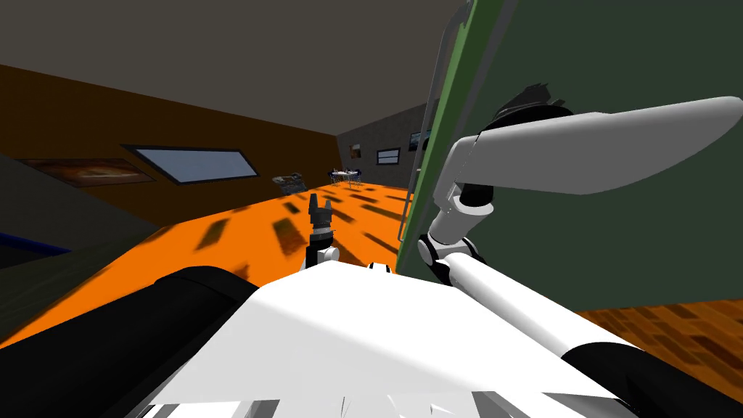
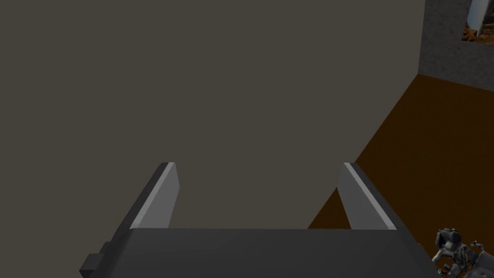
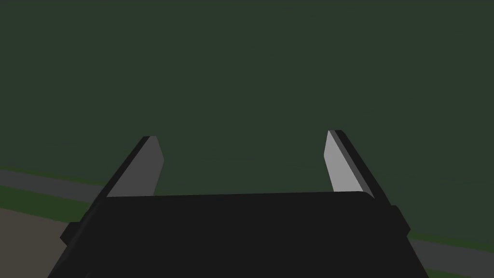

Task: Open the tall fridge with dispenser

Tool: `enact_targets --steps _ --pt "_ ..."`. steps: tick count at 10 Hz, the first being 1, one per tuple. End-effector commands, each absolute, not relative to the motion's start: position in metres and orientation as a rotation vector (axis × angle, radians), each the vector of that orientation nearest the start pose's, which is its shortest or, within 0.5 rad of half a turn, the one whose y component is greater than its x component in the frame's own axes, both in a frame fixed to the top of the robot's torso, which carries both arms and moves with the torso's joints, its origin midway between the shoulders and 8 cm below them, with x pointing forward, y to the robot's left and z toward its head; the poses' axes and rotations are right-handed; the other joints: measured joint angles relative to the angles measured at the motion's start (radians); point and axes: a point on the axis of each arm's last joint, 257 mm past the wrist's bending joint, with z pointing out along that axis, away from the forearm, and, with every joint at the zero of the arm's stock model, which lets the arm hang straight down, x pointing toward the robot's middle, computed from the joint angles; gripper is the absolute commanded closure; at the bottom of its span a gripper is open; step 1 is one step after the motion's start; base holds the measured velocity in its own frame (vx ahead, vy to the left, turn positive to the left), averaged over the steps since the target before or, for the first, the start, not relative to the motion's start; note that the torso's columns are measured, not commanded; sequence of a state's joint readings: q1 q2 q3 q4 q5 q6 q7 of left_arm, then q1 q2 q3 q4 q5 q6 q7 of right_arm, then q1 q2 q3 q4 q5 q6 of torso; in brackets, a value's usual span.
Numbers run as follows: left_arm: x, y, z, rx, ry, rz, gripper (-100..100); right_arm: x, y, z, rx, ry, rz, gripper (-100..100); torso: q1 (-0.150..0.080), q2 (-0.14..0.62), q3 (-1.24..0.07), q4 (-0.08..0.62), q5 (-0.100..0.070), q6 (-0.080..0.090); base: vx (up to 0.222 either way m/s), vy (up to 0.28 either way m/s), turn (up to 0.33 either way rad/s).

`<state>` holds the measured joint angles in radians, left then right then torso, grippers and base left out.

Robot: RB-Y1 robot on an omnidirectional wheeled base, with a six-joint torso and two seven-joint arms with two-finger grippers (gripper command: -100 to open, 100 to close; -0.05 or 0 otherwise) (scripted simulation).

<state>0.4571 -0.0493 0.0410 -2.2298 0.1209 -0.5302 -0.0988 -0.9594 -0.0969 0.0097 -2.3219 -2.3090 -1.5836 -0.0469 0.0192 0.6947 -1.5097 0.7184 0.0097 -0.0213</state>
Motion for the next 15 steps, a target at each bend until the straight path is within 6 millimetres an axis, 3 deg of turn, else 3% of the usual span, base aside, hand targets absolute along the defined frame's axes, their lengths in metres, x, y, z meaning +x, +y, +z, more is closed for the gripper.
enact_targets --steps 1,2,5,6,8,12,15 --pt "0.345 0.31 0.021 -0.716 0.503 -1.259 0 0.455 -0.247 0.226 -0.897 1.429 -1.644 -100 -0.002 0.0 0.001 -0.001 -0.002 0.001 0.035 -0.003 0.077" --pt "0.345 0.31 0.021 -0.716 0.503 -1.259 0 0.455 -0.247 0.224 -0.901 1.434 -1.639 -100 -0.003 0.001 0.002 -0.001 -0.003 0.003 0.037 -0.001 0.012" --pt "0.345 0.31 0.021 -0.716 0.503 -1.259 0 0.46 -0.214 0.2 -0.996 1.471 -1.493 -100 -0.013 0.011 0.012 0.001 -0.009 0.013 0.038 0.012 0.071" --pt "0.345 0.31 0.021 -0.716 0.503 -1.259 0 0.456 -0.217 0.211 -0.967 1.446 -1.524 -100 -0.023 0.02 0.018 0.006 -0.013 0.019 0.012 0.023 0.031" --pt "0.345 0.31 0.021 -0.715 0.503 -1.26 0 0.463 -0.216 0.211 -0.954 1.476 -1.532 -100 -0.036 0.039 0.03 0.015 -0.017 0.024 -0.031 -0.042 0.183" --pt "0.345 0.31 0.021 -0.715 0.503 -1.259 0 0.477 -0.219 0.211 -0.916 1.534 -1.57 -100 -0.018 0.045 0.035 0.02 -0.009 0.021 -0.05 -0.098 0.165" --pt "0.345 0.31 0.021 -0.716 0.503 -1.259 0 0.486 -0.223 0.216 -0.86 1.573 -1.612 -100 -0.018 0.042 0.033 0.019 -0.009 0.022 -0.048 -0.07 0.181"
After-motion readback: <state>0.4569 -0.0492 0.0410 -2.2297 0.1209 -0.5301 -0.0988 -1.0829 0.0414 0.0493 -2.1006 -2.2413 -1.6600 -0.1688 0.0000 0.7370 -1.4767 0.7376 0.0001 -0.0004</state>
